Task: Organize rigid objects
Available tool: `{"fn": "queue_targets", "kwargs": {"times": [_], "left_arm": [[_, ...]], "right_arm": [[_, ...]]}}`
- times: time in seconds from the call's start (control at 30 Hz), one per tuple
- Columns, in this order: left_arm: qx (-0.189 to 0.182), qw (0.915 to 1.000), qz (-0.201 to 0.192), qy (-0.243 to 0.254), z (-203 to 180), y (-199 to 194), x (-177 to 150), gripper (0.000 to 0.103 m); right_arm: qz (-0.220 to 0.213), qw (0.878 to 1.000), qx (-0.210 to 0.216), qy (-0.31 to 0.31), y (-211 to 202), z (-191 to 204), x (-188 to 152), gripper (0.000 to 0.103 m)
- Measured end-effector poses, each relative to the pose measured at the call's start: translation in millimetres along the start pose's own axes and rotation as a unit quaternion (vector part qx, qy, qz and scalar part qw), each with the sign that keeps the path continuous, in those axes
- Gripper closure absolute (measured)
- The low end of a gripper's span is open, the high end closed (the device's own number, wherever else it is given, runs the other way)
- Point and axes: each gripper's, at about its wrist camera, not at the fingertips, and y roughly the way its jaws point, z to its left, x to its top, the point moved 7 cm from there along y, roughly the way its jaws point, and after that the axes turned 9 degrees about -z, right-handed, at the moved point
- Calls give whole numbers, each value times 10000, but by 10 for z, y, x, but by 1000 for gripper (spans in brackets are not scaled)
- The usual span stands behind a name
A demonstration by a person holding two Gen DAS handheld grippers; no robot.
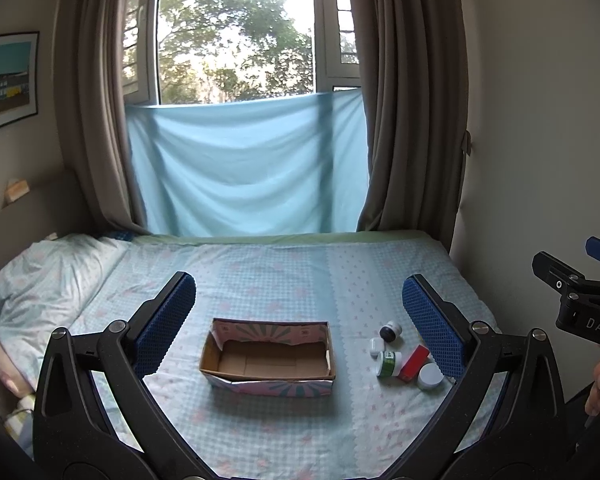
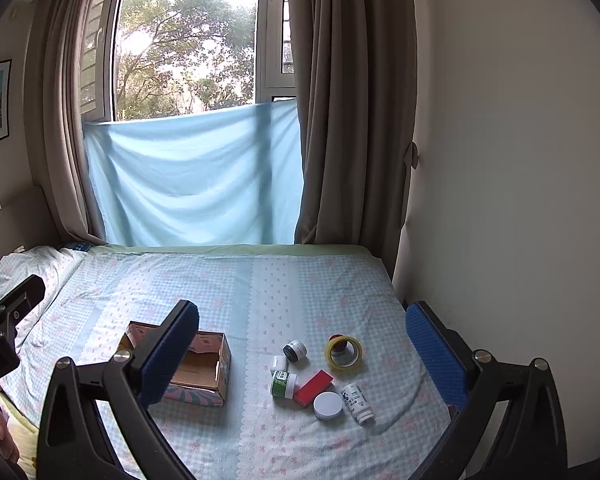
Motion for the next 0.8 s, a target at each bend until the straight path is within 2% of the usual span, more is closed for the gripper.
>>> {"fn": "queue_targets", "kwargs": {"times": [0.37,0.8], "left_arm": [[55,9999,-104,-14,32,-17,31,1],[15,10000,-30,-65,52,50,14,1]], "right_arm": [[2,10000,-5,-22,49,11,-9,0],[33,10000,-7,-3,52,31,-28,0]]}}
